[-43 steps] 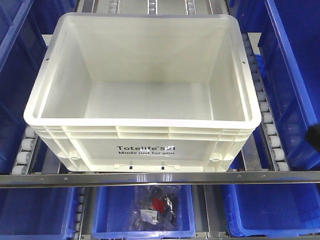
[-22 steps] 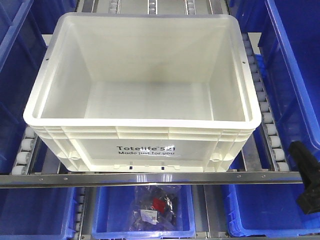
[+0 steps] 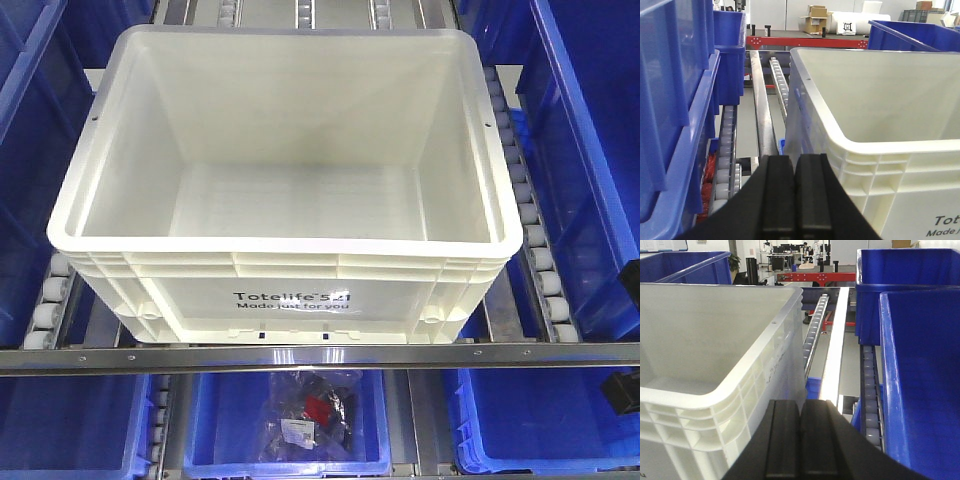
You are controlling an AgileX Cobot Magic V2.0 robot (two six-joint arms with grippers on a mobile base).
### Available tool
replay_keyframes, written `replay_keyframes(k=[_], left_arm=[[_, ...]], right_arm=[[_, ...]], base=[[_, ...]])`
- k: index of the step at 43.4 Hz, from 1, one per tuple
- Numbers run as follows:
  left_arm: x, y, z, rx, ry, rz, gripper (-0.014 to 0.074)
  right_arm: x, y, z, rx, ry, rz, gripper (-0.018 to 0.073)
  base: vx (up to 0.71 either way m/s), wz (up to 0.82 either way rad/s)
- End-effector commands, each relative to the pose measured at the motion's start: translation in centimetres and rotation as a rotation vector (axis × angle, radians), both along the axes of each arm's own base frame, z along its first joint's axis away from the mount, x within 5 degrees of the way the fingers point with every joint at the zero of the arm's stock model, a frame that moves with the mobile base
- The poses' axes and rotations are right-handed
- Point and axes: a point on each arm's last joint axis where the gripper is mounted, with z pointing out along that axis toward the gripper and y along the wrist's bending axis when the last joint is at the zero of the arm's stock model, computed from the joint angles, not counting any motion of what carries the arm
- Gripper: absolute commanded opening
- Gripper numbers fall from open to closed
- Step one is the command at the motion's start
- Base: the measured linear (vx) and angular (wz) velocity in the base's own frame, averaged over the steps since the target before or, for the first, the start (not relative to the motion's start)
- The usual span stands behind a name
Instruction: Place moving items into box and shelve
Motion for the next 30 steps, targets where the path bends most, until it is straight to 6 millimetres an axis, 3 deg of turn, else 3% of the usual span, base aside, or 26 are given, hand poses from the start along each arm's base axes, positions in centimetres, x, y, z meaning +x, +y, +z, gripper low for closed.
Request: replay_keyframes(k=[1, 23, 30], left_arm=[[0.06, 0.08, 1.53, -0.034, -0.083, 0.008, -0.0008], [0.06, 0.08, 1.53, -0.031, -0.084, 0.008, -0.0009], [-0.75, 0.17, 1.05, 0.021, -0.094, 0.004, -0.0008]], right_arm=[[0.19, -0.21, 1.58, 0.023, -0.084, -0.027, -0.0010], [0.20, -0.21, 1.58, 0.023, -0.085, -0.027, -0.0008], [0.20, -0.21, 1.58, 0.023, -0.085, -0.027, -0.0008]], base=[[0.00, 0.00], [0.00, 0.00], [0.00, 0.00]])
